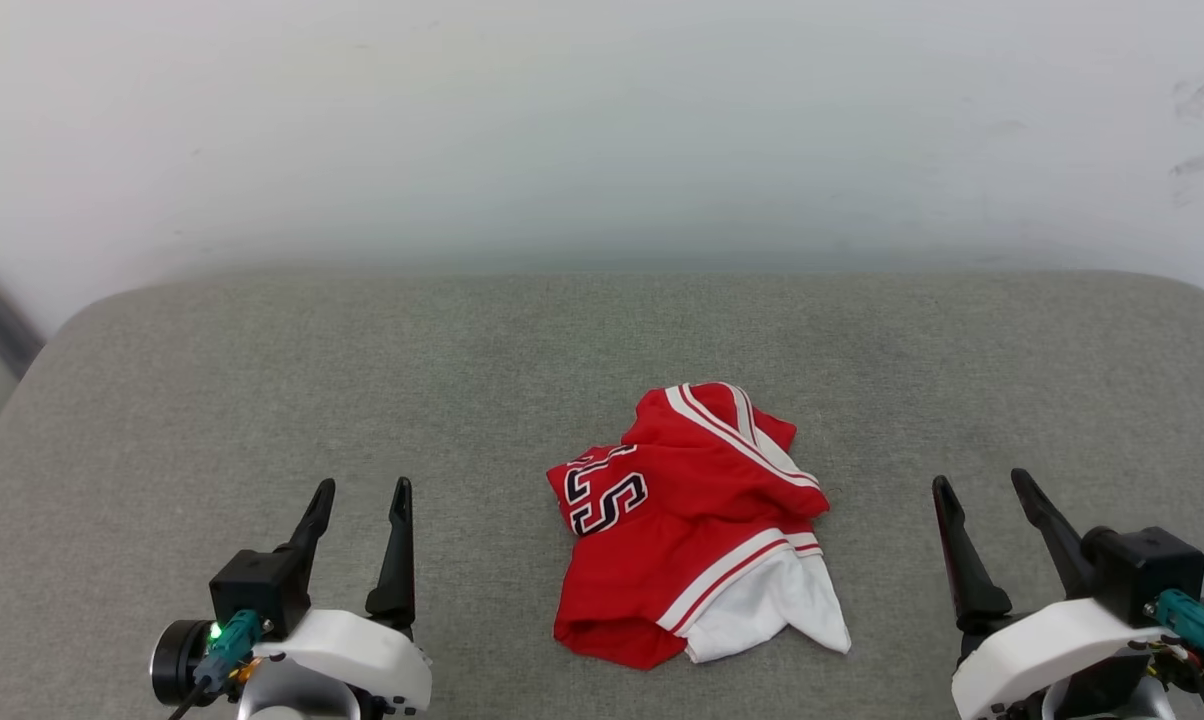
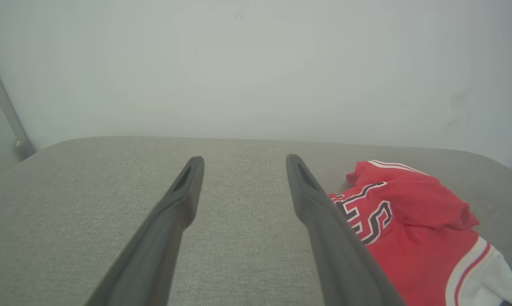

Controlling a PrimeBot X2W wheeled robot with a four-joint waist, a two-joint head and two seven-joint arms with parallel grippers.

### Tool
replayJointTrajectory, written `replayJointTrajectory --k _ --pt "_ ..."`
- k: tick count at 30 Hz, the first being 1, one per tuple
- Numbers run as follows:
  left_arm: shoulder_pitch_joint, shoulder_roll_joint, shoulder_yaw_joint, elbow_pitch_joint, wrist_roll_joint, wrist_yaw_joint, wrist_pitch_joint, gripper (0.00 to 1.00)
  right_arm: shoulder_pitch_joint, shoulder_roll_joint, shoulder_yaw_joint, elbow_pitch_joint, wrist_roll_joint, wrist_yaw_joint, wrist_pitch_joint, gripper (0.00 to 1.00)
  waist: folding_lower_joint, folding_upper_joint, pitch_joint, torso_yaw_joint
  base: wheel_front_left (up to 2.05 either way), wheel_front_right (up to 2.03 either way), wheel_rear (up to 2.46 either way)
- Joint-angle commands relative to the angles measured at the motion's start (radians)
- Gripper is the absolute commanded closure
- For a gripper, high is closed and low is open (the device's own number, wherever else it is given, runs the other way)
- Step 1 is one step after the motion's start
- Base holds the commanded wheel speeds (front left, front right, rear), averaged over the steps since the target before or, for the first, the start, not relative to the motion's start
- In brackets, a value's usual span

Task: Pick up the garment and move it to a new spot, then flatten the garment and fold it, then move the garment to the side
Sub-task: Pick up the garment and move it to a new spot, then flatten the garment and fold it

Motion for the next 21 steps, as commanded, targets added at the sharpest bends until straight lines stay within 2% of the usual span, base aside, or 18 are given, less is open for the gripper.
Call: replayJointTrajectory --k 1,14,21 --pt "0.012 0.004 -0.002 -0.014 0.001 0.006 0.001 0.0 0.019 0.001 0.001 -0.006 0.002 0.0 0.003 0.0 0.0 0.0 -0.004 -0.006 0.0 0.0 0.0" --pt "0.004 0.012 -0.012 -0.038 -0.003 0.015 0.018 0.0 0.026 0.001 -0.002 -0.016 0.009 0.0 0.009 0.0 0.0 0.0 0.001 -0.01 0.0 0.0 0.0" --pt "-0.024 0.006 -0.03 -0.05 -0.001 0.003 0.018 0.0 0.039 0.001 -0.064 0.035 0.019 0.0 0.113 0.0 0.0 0.0 0.024 0.022 0.0 0.0 0.0"
